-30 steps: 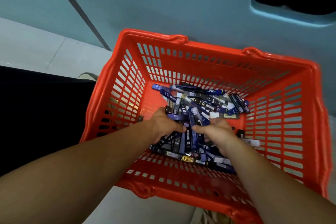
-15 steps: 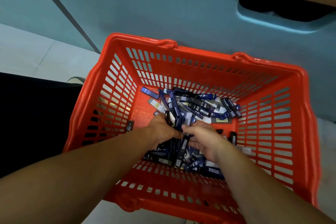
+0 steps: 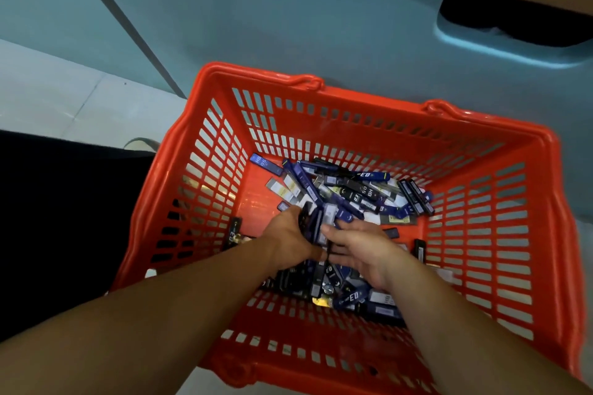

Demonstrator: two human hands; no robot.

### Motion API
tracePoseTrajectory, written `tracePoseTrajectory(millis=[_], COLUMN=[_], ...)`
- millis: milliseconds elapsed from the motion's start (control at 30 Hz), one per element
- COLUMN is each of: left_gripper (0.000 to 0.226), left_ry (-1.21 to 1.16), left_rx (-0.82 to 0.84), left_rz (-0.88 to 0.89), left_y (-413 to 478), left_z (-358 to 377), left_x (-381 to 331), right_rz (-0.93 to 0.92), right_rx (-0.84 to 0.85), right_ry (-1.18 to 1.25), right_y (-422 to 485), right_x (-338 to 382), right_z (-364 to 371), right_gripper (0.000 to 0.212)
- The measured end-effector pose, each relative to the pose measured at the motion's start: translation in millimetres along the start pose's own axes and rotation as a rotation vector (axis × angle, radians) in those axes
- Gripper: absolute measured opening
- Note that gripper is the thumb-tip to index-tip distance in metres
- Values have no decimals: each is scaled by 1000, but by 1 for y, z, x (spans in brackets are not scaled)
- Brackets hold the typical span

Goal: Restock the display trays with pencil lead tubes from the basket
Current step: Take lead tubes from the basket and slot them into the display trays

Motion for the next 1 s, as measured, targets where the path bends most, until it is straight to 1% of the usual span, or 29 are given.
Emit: tracePoseTrajectory(millis=[67, 100, 133, 200, 233, 267, 333, 367, 400, 433, 467, 533, 567, 600, 633, 700, 767, 900, 1000], left_gripper=[64, 61, 56, 46, 42, 37, 28, 25, 23, 21, 20, 20, 18, 19, 23, 25, 21, 21, 29], left_ry=[-27, -37, -42, -59, -68, -70, -78, -90, -110, -133, -154, -187, -201, -216, -242, -285, -313, -333, -381], left_rx=[14, 24, 29, 32, 42, 53, 75, 78, 76, 73, 76, 74, 69, 73, 77, 67, 43, -30, -36], left_rz=[8, 4, 3, -6, -14, -30, -57, -71, -81, -82, -75, -71, -68, -64, -55, -38, -10, 35, 67], left_y=[-2, -2, -3, -1, 0, 0, -2, -4, -7, -10, -12, -20, -23, -28, -31, -36, -44, -61, -68], left_z=[4, 6, 7, 7, 6, 5, 3, 1, -2, -6, -9, -17, -22, -25, -27, -31, -35, -49, -58], left_x=[2, 4, 5, 10, 11, 12, 14, 15, 14, 12, 10, 3, 0, -5, -10, -16, -23, -38, -51], right_rz=[-5, -8, -11, -21, -28, -34, -22, -6, -1, 12, 13, 0, -11, -25, -37, -60, -72, -104, -146], right_rx=[-3, -9, -22, -43, -49, -57, -63, -59, -53, -55, -72, -57, -31, -2, 20, 60, 61, -8, -94], right_ry=[-58, -68, -74, -62, -39, -25, -12, -25, -40, -48, -57, -60, -65, -60, -35, 28, 78, 129, 143], right_y=[9, 10, 10, 9, 9, 7, 3, 1, -2, -6, -9, -15, -20, -26, -31, -41, -51, -68, -73], right_x=[-1, 0, 0, 3, 5, 6, 4, -1, -3, -6, -8, -8, -4, 0, 4, 11, 17, 27, 35], right_z=[-1, -2, -2, -3, -5, -7, -12, -15, -15, -16, -18, -16, -12, -8, -5, 0, 2, -2, -11], right_gripper=[42, 43, 50, 76, 82, 82, 74, 65, 51, 43, 38, 38, 30, 20, 15, 13, 13, 9, 17])
Point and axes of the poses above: each hand's wrist, its own y-axis towards the middle knuckle, its own z-axis out of the palm, x = y × z, the point moved 10 cm from there along y, towards the middle knuckle, and after that the axes turned 3 degrees about y, right-handed, at the moved point
